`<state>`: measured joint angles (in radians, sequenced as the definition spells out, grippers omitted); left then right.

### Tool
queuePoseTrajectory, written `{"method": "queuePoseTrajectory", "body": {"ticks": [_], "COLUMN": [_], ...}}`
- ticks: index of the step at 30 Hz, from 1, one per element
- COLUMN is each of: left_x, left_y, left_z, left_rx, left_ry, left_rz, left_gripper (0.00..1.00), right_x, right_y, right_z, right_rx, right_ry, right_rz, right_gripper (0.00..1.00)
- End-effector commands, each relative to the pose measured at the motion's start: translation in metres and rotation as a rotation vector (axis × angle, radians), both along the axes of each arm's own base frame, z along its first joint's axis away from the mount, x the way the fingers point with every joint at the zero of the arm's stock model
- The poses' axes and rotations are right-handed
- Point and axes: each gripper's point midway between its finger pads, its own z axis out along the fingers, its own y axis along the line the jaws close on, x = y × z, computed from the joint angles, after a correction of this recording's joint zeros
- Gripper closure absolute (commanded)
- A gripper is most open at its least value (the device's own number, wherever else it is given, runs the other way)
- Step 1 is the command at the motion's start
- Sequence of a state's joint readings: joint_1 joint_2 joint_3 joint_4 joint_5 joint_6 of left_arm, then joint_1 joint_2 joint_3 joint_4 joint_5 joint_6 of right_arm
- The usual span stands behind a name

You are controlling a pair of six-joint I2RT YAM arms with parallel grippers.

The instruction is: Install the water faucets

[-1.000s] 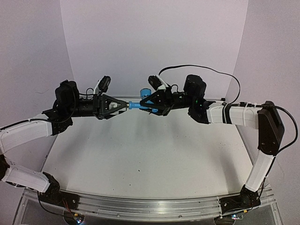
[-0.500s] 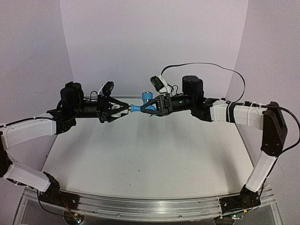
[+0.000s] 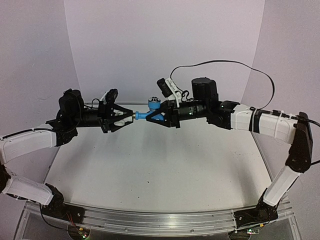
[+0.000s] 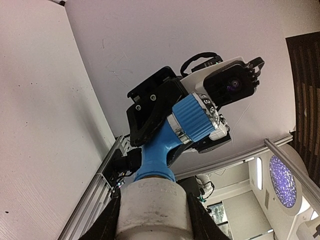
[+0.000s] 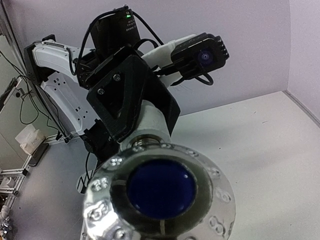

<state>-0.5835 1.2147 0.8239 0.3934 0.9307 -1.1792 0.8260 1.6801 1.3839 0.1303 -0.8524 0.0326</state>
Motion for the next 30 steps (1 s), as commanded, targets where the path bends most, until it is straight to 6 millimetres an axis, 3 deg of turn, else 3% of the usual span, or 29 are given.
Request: {"method": "queuePoseTrajectory", "body": {"ticks": [1,9,18,23,27,30], "left_x": [-0.024,-0.029,-0.041,-0.008,0.025,0.037], "left_y": [-0.015,-0.021,-0.018,-0.023,-0.013,-0.004], "left_z": [0.023,0.032,0.061,0.07,0.088,0.079], "left_rx": [-0.047,-0.024,-0.073,0.113,0.263,0.397], "left_ry": [-0.161,-0.681,-1.287,-1.525,-1.595,-1.691], "left_rz": [-0.071,-0.126,-0.153,-0.062,0.162,0.31], "left_gripper": [1.0,1.0,1.0,1.0,1.0,1.0], "right_x": [-0.031,-0.057,-0.07,-0.066,-0.041,-0.024], "right_y": [0.043,0.053,0.055,0.053,0.045,0.041], "right_z": [0.031,0.043,0.051,0.05,0.038,0.032], "right_rx": [0.081,0.071,0.008,-0.007,0.016,0.039], "right_ry": [-0.019,0.326,0.66,0.799,0.863,0.918], "right_rz": [0.096,0.302,0.419,0.362,0.228,0.156], "right_gripper": [1.0,1.0,1.0,1.0,1.0,1.0]}}
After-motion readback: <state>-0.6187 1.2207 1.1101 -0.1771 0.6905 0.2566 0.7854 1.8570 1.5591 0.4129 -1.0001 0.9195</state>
